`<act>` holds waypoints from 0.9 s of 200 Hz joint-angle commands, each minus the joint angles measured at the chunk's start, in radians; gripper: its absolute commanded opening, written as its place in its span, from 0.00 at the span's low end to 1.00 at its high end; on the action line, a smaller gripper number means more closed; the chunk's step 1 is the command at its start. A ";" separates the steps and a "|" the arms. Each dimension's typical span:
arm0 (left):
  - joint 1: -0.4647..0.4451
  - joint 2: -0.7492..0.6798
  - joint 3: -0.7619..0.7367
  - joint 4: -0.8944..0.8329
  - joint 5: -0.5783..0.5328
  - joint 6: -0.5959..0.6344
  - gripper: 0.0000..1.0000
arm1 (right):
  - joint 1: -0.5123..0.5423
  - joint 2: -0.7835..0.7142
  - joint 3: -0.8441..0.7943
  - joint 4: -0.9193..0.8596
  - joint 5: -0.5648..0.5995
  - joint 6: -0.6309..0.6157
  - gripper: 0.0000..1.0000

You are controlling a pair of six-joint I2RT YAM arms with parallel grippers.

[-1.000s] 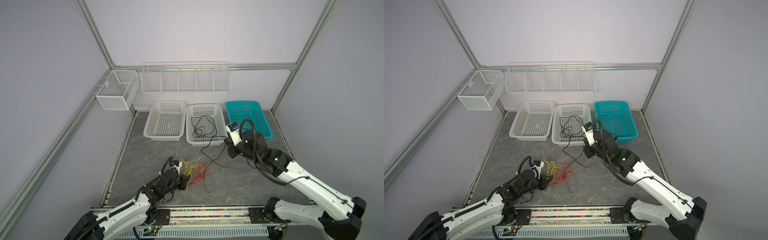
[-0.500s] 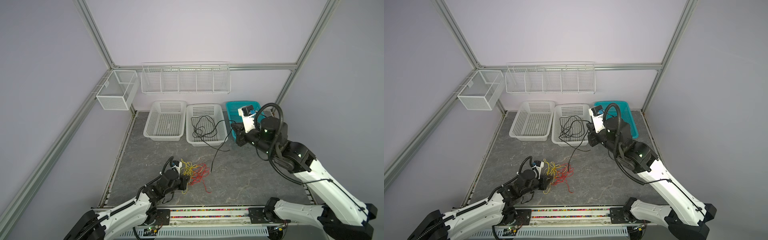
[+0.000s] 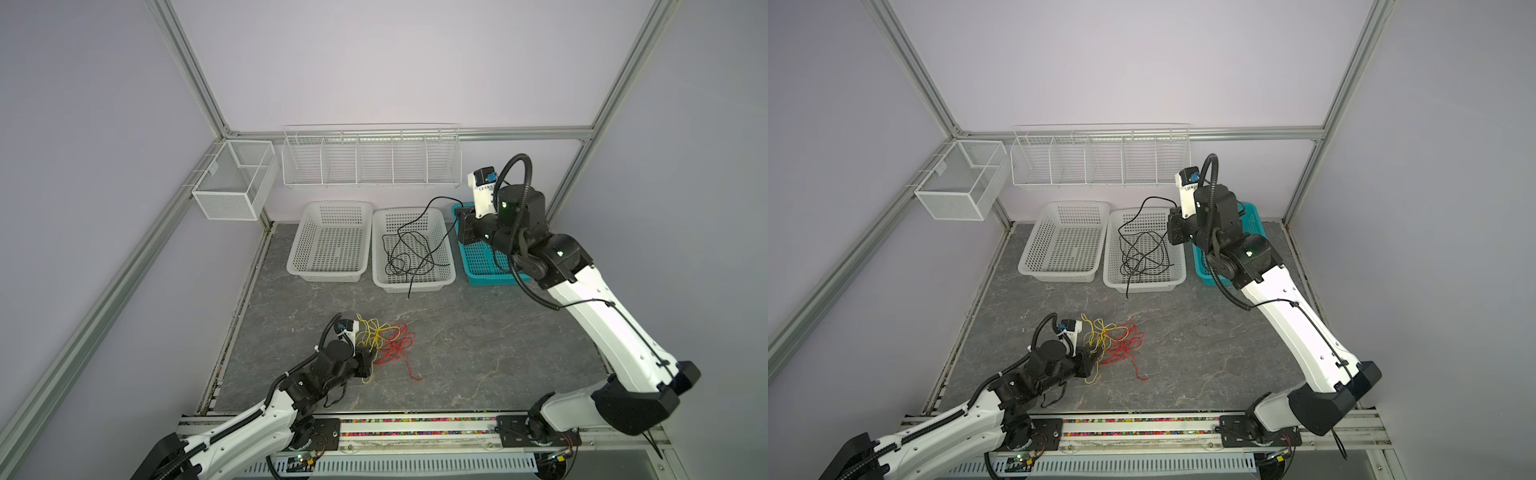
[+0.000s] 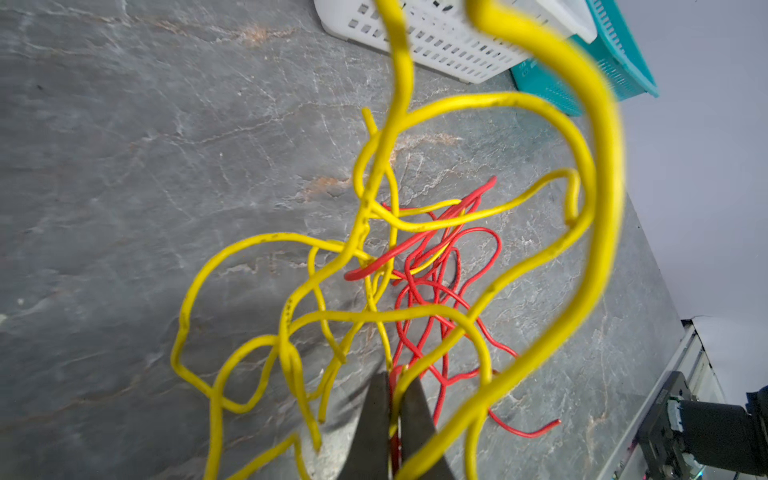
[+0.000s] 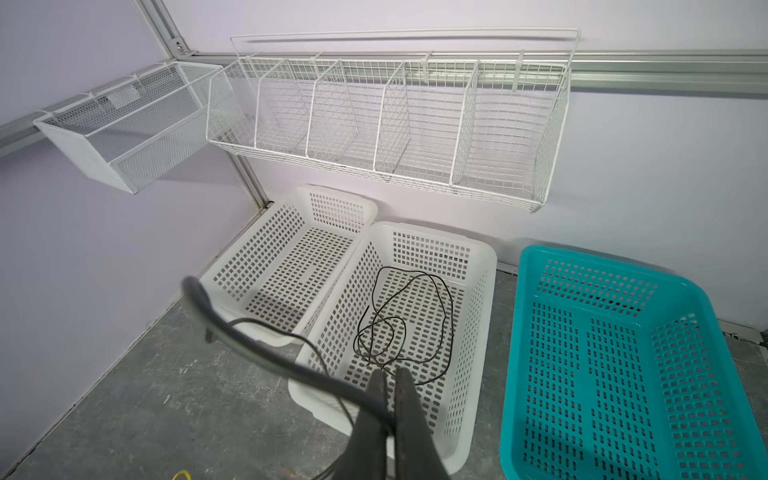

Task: Untangle the cables
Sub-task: 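Lower the black wire into the white basket and open the right gripper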

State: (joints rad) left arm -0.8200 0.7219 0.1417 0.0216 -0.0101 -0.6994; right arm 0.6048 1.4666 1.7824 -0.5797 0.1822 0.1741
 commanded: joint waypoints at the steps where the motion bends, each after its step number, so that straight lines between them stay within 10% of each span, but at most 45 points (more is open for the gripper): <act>1: 0.004 -0.028 -0.001 -0.007 -0.037 -0.002 0.00 | -0.033 0.082 0.040 0.031 -0.045 0.041 0.07; 145: 0.005 -0.032 -0.002 -0.001 -0.021 0.000 0.00 | -0.104 0.553 0.213 0.035 -0.054 0.087 0.07; 180: 0.004 -0.032 -0.002 0.002 -0.013 0.000 0.00 | -0.102 0.552 0.229 -0.016 -0.066 0.072 0.33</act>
State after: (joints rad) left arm -0.8200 0.7002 0.1417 0.0166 -0.0269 -0.6991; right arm 0.5007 2.0354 1.9636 -0.5697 0.1116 0.2550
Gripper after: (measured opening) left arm 0.059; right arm 0.275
